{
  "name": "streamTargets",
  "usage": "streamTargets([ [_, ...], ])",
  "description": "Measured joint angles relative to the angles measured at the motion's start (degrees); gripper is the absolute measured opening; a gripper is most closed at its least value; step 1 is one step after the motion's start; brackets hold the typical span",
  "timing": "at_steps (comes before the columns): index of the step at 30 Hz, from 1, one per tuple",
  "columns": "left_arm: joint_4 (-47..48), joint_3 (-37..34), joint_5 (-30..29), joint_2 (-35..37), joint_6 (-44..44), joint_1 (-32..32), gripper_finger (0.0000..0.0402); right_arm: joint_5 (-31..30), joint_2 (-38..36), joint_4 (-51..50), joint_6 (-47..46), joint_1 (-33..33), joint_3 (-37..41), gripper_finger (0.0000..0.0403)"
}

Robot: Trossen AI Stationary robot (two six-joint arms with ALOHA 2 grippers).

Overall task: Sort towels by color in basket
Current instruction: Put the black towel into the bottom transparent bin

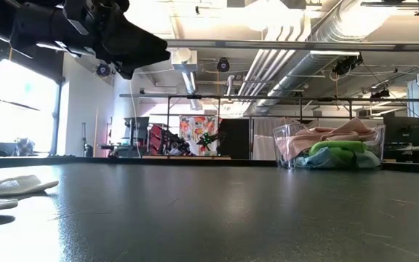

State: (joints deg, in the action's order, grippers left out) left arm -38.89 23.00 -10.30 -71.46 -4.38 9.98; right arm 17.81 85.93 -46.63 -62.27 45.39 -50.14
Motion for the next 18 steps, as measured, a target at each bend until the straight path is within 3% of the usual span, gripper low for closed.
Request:
streamTargets([
  [5,0.02,-0.04,-2.44,0.00,0.13,-0.19,0.0124,0.63,-0.06,3.23,-0.85,-0.02,3.22,0.0074],
  [9,-0.01,-0.04,-2.52,0.00,0.13,-0.24,0.0124,-0.05,-0.64,0.58,-0.79,-0.50,1.43,0.0110],
  [14,0.02,-0.04,-2.51,0.00,0.12,-0.24,0.0124,-1.94,-2.19,-7.01,-2.09,-0.70,-5.70,0.0169],
  [18,0.02,-0.04,-2.51,0.00,0.10,-0.24,0.0124,-2.62,-2.97,-14.85,-5.44,-0.71,-13.70,0.0184],
])
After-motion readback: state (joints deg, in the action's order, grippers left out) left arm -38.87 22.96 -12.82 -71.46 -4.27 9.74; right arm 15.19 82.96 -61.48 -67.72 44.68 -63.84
